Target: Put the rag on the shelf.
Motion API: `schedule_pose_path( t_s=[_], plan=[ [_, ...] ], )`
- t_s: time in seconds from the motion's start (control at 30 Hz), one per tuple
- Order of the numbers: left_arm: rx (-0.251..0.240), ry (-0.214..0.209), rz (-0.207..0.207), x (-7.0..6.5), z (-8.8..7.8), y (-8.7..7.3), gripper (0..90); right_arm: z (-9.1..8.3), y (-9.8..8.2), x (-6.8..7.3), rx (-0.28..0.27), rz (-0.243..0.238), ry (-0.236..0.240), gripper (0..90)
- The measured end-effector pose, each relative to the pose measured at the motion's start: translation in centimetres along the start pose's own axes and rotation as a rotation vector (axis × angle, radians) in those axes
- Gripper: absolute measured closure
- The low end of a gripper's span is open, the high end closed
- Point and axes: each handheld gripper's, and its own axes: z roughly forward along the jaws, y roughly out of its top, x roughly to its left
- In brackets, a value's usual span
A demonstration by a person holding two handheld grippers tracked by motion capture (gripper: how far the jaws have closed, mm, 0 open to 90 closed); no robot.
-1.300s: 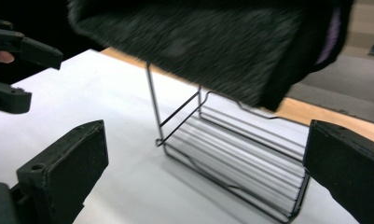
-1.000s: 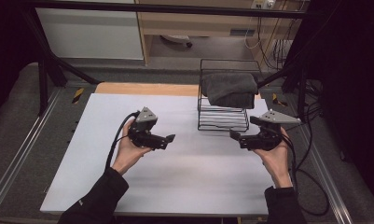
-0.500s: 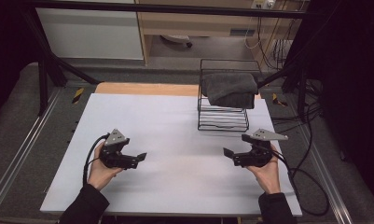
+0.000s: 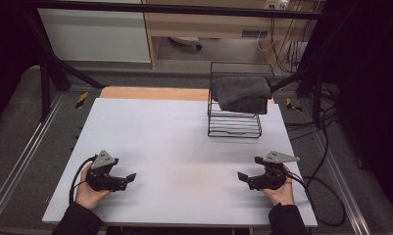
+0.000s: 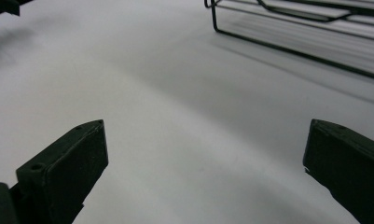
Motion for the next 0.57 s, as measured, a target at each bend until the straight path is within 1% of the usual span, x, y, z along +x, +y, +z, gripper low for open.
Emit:
schedule_pose_path(
  t_s=[0.1,0.2,0.3,0.33,0.4,0.57],
  plan=[
    [0.001,-0.001,-0.008,0.3,-0.2,-0.8,8.4,-0.2,-0.9,-0.3,-0.001,0.011,0.008,0.6],
    [0.012,0.002,-0.006,0.4,-0.2,-1.4,8.4,-0.4,-1.4,-0.4,-0.004,0.012,0.015,0.6],
    [0.026,0.005,0.027,0.2,-0.1,-1.5,8.4,-0.7,-1.5,-0.3,-0.008,0.008,0.023,0.6],
    [0.026,0.003,0.028,0.1,0.0,-1.5,8.2,-0.7,-1.5,-0.3,-0.010,0.008,0.027,0.6],
    [0.016,-0.015,0.009,0.1,-0.1,-1.5,8.1,-0.8,-1.6,-0.2,-0.010,0.010,0.030,0.6],
    [0.021,-0.016,0.011,0.2,-0.1,-1.6,8.1,-0.9,-1.6,-0.2,-0.005,0.008,0.030,0.6]
  ],
)
